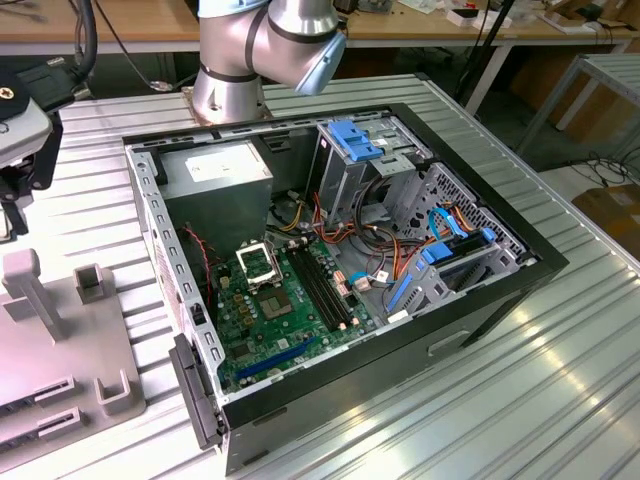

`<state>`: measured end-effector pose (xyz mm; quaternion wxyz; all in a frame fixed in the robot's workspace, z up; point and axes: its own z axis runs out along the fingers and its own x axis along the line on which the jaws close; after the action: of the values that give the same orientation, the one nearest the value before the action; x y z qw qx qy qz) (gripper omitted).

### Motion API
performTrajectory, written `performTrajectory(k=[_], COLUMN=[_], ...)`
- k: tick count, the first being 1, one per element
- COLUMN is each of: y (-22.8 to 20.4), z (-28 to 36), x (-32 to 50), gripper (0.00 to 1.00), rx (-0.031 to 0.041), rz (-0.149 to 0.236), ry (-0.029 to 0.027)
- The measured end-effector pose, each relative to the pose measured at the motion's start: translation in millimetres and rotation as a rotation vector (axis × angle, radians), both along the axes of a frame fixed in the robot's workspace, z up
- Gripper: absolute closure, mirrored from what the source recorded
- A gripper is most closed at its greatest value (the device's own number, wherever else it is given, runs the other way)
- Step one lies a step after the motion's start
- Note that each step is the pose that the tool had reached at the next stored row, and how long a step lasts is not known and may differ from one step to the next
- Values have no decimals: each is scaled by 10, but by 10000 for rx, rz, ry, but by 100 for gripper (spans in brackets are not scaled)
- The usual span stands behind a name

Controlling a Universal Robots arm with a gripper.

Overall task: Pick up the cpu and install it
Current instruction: 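Reach for the cpu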

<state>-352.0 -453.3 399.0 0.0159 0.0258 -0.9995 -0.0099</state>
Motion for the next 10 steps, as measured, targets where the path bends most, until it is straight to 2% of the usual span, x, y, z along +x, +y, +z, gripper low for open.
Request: performTrajectory(k=[10], y=[0], z=[0], x=[83], gripper=[53], rx=[0], rz=[0], ry=[0])
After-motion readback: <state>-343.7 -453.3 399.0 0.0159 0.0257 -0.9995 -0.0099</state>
